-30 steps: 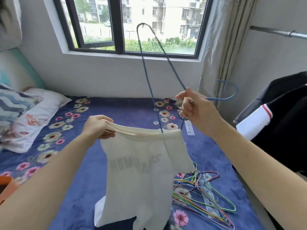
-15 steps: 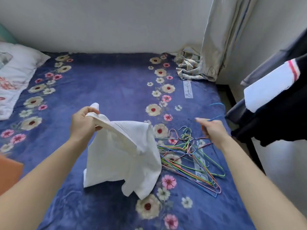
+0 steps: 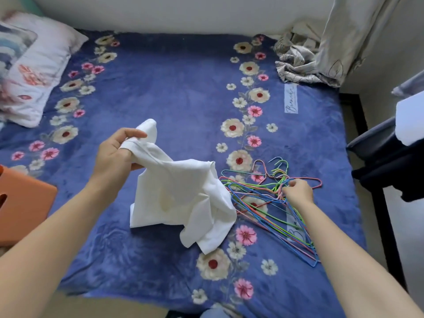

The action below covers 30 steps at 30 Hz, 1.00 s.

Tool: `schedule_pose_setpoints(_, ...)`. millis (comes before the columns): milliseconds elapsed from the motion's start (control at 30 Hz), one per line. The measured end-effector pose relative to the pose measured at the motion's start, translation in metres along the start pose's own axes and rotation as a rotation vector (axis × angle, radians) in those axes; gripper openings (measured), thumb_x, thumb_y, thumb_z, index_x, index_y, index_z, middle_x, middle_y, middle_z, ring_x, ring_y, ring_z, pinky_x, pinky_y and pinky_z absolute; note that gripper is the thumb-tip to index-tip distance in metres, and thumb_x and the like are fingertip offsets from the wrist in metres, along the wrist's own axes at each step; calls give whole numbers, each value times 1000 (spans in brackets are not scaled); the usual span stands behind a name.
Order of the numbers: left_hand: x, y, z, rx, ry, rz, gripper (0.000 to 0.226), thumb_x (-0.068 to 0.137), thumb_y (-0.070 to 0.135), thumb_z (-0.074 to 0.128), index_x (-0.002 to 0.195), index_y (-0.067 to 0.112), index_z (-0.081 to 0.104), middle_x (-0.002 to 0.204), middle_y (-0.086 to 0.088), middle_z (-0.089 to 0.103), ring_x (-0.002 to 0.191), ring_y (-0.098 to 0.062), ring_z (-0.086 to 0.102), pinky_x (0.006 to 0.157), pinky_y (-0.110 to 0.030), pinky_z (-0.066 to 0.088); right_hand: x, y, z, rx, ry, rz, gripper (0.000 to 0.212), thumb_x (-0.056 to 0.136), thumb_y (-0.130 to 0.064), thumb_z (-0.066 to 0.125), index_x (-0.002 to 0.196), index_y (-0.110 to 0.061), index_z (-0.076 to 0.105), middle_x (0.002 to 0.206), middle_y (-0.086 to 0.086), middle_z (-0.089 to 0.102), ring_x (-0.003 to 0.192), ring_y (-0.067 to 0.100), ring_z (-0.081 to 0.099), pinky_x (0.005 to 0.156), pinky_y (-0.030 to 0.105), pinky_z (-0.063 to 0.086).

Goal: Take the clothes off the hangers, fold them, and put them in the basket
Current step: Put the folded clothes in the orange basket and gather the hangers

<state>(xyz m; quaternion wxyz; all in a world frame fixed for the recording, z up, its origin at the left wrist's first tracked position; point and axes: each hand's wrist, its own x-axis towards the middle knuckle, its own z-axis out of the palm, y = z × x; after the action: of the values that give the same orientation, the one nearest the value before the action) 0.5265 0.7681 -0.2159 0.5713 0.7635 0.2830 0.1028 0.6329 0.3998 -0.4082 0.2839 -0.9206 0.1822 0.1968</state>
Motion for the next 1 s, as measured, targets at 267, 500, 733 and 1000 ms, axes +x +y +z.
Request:
schedule_pose_setpoints(267, -5, 32, -49, -122, -204, 24, 24, 104, 25, 44, 85, 18, 59, 73, 12, 67, 75, -4, 66, 78, -30, 53, -121, -201, -18, 293, -365, -683, 27, 85, -14, 72, 112, -10, 70, 103, -4, 69, 96, 9, 63, 85, 22, 48)
schedule_pose_setpoints(500, 2, 120, -124, 21, -517, 472, 35, 104, 22, 45, 83, -1, 63, 72, 3, 62, 67, -5, 55, 65, -20, 45, -224, -348, -30, 86, -743, -927, 75, 60, -20, 82, 129, -32, 55, 125, -15, 60, 121, 5, 53, 102, 31, 43)
schedule_pose_setpoints(733, 63, 110, -213, -196, -680, 479, 43, 91, -2, 56, 125, 23, 63, 119, 4, 70, 113, -12, 62, 98, -31, 48, -282, -393, -18, 567, -516, -851, 26, 80, 0, 66, 96, -20, 68, 88, -7, 71, 86, 9, 66, 78, 29, 50)
schedule_pose_setpoints(1000, 86, -25, -234, -156, -950, 49, 68, 73, 71, 63, 135, 45, 49, 135, 20, 57, 128, 4, 46, 110, -38, 25, -330, -437, -29, 743, -324, -757, 19, 66, -9, 66, 84, -14, 66, 80, 8, 64, 79, 26, 60, 75, 40, 44)
